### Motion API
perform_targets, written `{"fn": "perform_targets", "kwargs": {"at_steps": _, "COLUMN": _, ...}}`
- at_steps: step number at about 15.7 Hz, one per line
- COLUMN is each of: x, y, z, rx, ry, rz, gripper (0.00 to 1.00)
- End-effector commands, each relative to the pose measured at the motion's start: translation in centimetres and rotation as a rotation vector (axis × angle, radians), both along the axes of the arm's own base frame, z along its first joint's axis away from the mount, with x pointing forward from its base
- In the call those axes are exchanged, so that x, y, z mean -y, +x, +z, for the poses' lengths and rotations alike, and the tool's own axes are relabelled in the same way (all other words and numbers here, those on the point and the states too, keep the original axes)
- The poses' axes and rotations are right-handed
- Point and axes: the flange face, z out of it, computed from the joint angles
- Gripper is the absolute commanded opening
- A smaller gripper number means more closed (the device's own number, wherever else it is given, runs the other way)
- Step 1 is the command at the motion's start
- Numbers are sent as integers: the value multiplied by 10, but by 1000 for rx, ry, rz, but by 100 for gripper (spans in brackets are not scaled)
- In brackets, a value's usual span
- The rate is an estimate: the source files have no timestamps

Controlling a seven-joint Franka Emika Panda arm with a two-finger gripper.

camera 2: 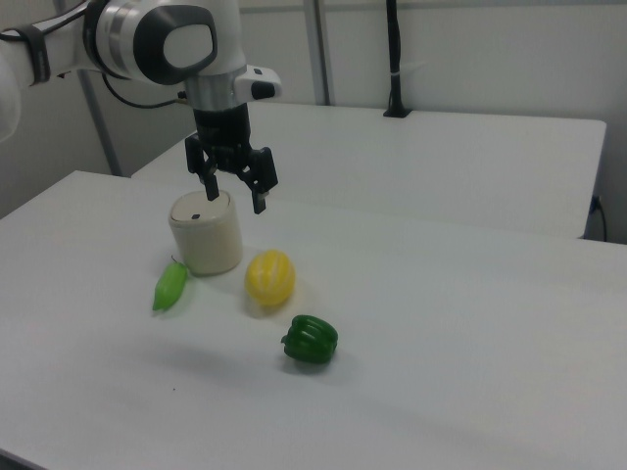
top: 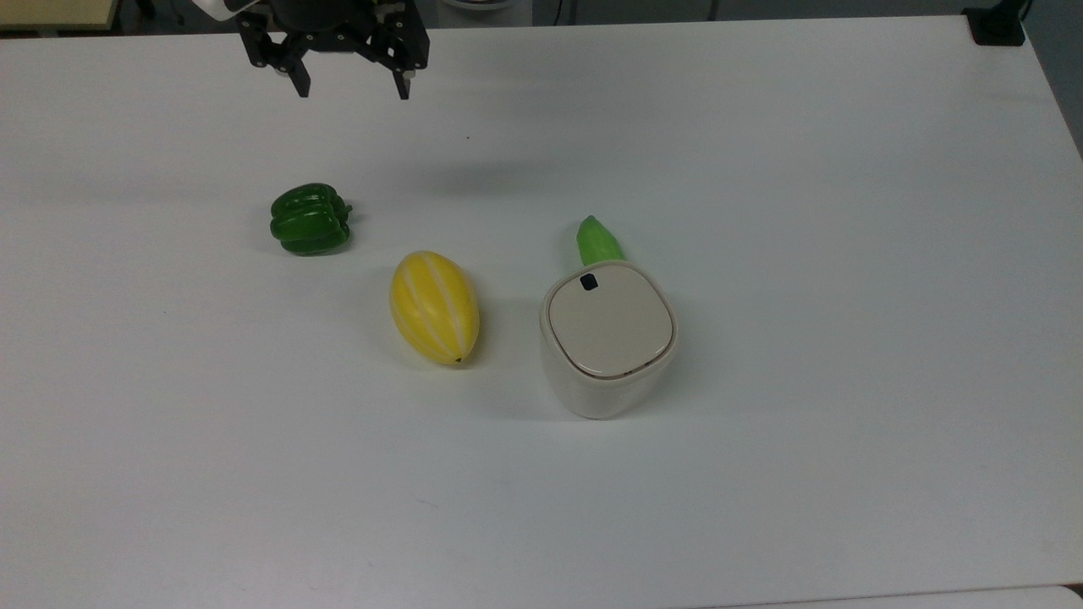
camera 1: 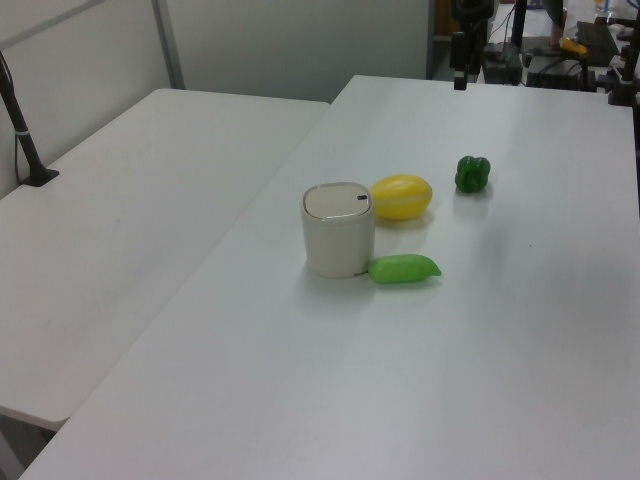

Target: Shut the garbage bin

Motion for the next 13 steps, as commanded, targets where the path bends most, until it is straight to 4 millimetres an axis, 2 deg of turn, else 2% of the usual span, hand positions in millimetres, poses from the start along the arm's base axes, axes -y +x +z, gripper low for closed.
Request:
{"fn": "perform_targets", "kwargs": {"at_steps": 1, "x": 13, "y": -15, "z": 18, "rx": 11, "ry": -25, "rz": -48, "gripper": 100}}
{"fn": "perform_targets", "kwargs": {"at_steps": 3, "x": 20, "y": -17, "z": 21, "rx": 16, "ry": -24, "rz": -59, "gripper": 100}}
{"fn": "perform_targets", "kwargs": {"at_steps": 7, "x": 20, "y": -18, "z": 23, "rx": 15, "ry": -28, "rz": -71, "gripper": 100}}
{"fn": "perform_targets", "kwargs": {"at_steps": 9, "x": 23, "y": -22, "z": 31, "rx": 27, "ry": -27, "rz": -96, "gripper": 100}}
{"fn": "perform_targets", "kwargs": {"at_steps": 13, "x": 26, "y": -25, "z": 35, "rx": 29, "ry": -23, "rz": -104, "gripper": 100}}
